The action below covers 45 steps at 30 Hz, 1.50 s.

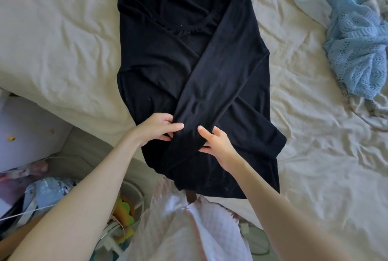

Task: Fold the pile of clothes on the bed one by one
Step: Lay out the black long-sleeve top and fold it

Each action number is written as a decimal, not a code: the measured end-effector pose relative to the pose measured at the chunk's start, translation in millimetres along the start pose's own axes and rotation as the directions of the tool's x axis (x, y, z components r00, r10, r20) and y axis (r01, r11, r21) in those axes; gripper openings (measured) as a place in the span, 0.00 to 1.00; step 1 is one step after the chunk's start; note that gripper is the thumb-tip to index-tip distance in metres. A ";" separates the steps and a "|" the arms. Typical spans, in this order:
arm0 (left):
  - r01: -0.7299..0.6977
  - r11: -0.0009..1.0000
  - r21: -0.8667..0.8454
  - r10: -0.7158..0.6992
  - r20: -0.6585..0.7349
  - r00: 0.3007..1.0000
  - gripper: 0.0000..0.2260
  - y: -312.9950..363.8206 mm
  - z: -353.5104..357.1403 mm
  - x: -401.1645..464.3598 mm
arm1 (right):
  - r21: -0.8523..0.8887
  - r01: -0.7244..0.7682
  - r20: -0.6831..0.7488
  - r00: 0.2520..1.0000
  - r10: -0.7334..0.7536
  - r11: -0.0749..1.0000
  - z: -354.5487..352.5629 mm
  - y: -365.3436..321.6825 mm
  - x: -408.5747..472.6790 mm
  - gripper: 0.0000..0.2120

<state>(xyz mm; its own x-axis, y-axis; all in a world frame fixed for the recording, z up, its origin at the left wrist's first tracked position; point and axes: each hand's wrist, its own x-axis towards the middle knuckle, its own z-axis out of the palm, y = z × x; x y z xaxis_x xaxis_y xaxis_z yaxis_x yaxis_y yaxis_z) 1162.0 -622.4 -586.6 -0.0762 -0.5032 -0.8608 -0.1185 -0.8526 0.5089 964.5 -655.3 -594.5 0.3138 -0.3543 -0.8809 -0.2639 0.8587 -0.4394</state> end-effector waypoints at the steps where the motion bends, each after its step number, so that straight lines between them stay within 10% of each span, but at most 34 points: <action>1: 0.007 1.000 0.014 -0.007 0.024 1.000 0.08 -8.2 -0.4 -2.1 | -0.039 -0.013 0.012 1.000 0.013 0.999 1.6 4.2 -1.2 0.12; 6: -0.136 0.985 -0.102 0.128 -0.082 0.988 0.04 -33.1 -0.5 -8.9 | -0.257 -0.054 0.000 0.998 0.055 0.965 13.5 26.6 -6.8 0.11; 10: -0.210 0.959 -0.189 0.191 -0.114 0.975 0.02 -34.6 -5.1 -16.6 | -0.078 -0.077 -0.023 0.997 0.075 0.994 28.1 37.6 -13.9 0.13; 20: 0.045 0.993 0.107 -0.059 0.134 0.989 0.13 -88.4 -13.0 -31.2 | -0.189 -0.032 -0.019 0.999 0.029 0.982 42.0 61.8 -17.0 0.05; 28: 0.079 0.992 0.098 -0.059 -0.192 0.980 0.02 -143.8 1.8 -43.0 | -0.266 -0.196 -0.032 0.980 0.195 0.944 51.4 85.2 -20.2 0.04; 32: 0.238 0.920 0.312 -0.078 -0.450 0.890 0.14 -144.4 25.6 -50.4 | -0.453 -0.119 -0.184 0.982 0.038 0.884 21.7 79.1 -29.8 0.07; 35: 0.144 0.879 0.455 0.181 -0.596 0.782 0.14 -126.3 55.2 -59.9 | -0.462 -0.055 -0.419 0.893 -0.163 0.885 -20.3 68.6 -43.0 0.12; 40: -0.088 0.711 0.698 0.501 -0.414 0.760 0.15 -86.7 117.0 -56.5 | -0.360 -0.061 -0.765 0.590 -0.257 0.931 -101.4 44.3 -56.6 0.09; 45: -0.180 0.532 0.827 0.476 -0.117 0.872 0.23 -69.7 173.6 -32.6 | -0.052 -0.095 -0.646 0.762 0.039 0.994 -147.0 19.3 -45.0 0.09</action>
<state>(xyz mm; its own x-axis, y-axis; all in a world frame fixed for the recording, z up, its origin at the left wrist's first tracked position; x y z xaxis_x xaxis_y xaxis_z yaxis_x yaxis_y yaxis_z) 1000.9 -522.1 -593.1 -0.0073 -0.8607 -0.5090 -0.8685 -0.2468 0.4298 811.2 -677.2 -589.2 -0.3609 -0.4757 -0.8022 -0.3393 0.8682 -0.3622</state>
